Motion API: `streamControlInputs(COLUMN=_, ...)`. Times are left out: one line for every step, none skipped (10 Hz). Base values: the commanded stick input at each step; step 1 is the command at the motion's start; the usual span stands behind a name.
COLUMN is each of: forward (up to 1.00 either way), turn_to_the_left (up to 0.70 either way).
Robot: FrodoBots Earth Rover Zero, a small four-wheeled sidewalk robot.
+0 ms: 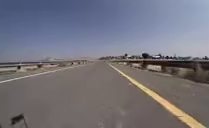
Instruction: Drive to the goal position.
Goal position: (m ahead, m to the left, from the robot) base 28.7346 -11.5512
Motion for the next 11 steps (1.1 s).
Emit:
streamControlInputs(forward=1.00, turn_to_the_left=0.00)
streamControlInputs(forward=1.00, turn_to_the_left=0.00)
streamControlInputs(forward=1.00, turn_to_the_left=0.00)
streamControlInputs(forward=1.00, turn_to_the_left=0.00)
streamControlInputs(forward=1.00, turn_to_the_left=0.00)
streamControlInputs(forward=1.00, turn_to_the_left=0.00)
streamControlInputs(forward=1.00, turn_to_the_left=0.00)
streamControlInputs(forward=1.00, turn_to_the_left=0.00)
streamControlInputs(forward=1.00, turn_to_the_left=0.00)
streamControlInputs(forward=1.00, turn_to_the_left=0.00)
streamControlInputs(forward=1.00, turn_to_the_left=0.00)
